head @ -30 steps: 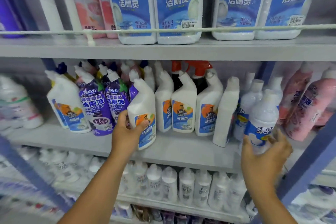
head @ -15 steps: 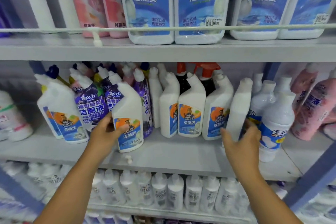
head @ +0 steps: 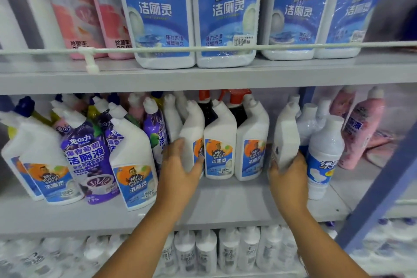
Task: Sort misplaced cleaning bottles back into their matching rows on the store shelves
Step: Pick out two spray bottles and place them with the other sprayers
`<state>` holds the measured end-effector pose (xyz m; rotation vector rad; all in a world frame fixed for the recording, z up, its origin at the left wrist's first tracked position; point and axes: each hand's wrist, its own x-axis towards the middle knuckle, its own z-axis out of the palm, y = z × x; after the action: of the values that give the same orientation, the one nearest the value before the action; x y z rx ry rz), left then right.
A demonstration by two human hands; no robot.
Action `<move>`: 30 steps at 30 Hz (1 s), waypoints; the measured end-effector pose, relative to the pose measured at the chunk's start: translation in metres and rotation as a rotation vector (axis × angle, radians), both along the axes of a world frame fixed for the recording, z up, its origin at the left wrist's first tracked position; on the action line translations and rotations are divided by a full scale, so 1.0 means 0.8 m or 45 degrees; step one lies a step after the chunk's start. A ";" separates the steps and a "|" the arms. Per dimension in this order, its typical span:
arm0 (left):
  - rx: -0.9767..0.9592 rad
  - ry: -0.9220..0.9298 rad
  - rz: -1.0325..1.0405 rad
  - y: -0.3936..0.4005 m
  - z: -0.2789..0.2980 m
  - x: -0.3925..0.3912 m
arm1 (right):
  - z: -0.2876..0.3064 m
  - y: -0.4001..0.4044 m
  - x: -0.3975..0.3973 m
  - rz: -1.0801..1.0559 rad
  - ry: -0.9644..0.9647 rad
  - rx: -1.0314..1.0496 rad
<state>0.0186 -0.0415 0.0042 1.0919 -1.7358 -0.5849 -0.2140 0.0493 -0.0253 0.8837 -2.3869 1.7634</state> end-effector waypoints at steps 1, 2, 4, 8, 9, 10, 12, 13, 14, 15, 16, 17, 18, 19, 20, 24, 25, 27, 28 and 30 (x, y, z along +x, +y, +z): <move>-0.019 -0.048 0.055 -0.012 0.005 -0.011 | 0.001 0.001 -0.003 0.019 -0.008 -0.002; -0.014 -0.087 0.099 -0.023 0.011 -0.020 | 0.004 0.004 -0.004 0.036 -0.022 -0.012; 0.114 -0.113 0.124 -0.040 0.021 -0.033 | 0.011 0.014 0.001 0.023 -0.048 -0.086; 0.216 -0.126 0.059 -0.055 0.017 -0.039 | 0.043 0.035 0.040 0.071 0.306 -0.330; 0.202 -0.133 0.074 -0.055 0.014 -0.037 | 0.056 0.031 0.045 0.147 0.335 -0.339; 0.179 -0.139 0.098 -0.053 0.011 -0.034 | 0.068 0.024 0.044 0.214 0.300 -0.329; 0.106 -0.132 0.151 -0.043 0.005 -0.026 | 0.089 0.001 0.036 0.308 0.189 -0.302; 0.068 -0.130 0.179 -0.037 0.002 -0.020 | 0.100 -0.009 0.031 0.318 0.186 -0.304; 0.030 -0.130 0.210 -0.032 0.000 -0.015 | 0.108 -0.020 0.024 0.317 0.216 -0.261; -0.005 -0.140 0.244 -0.030 -0.002 -0.011 | 0.115 -0.031 0.019 0.331 0.235 -0.184; -0.041 -0.154 0.270 -0.032 -0.004 -0.008 | 0.121 -0.044 0.015 0.360 0.207 -0.086; -0.056 -0.172 0.283 -0.035 -0.005 -0.005 | 0.125 -0.056 0.012 0.388 0.169 0.008; -0.062 -0.185 0.292 -0.036 -0.005 -0.004 | 0.125 -0.068 0.010 0.395 0.161 0.061; -0.073 -0.189 0.306 -0.033 -0.005 -0.005 | 0.123 -0.077 0.008 0.388 0.167 0.103; -0.111 -0.192 0.324 -0.026 -0.004 -0.008 | 0.120 -0.083 0.006 0.372 0.165 0.112; -0.483 -0.218 0.177 0.015 0.010 -0.029 | 0.113 -0.079 0.005 0.358 0.170 0.126; -0.452 -0.161 0.054 0.016 0.017 -0.037 | 0.114 -0.074 0.007 0.364 0.160 0.120; -0.188 -0.047 -0.110 0.002 0.030 -0.055 | 0.111 -0.063 0.010 0.385 0.187 0.075; -0.028 -0.011 -0.135 -0.011 0.034 -0.064 | 0.107 -0.057 0.011 0.388 0.216 0.050; 0.228 -0.085 -0.176 -0.036 0.041 -0.078 | 0.098 -0.042 0.015 0.387 0.244 0.002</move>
<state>-0.0437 -0.0703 0.0368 1.1315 -1.8551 -0.8109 -0.2016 0.0156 0.0532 1.4095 -2.2277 1.6736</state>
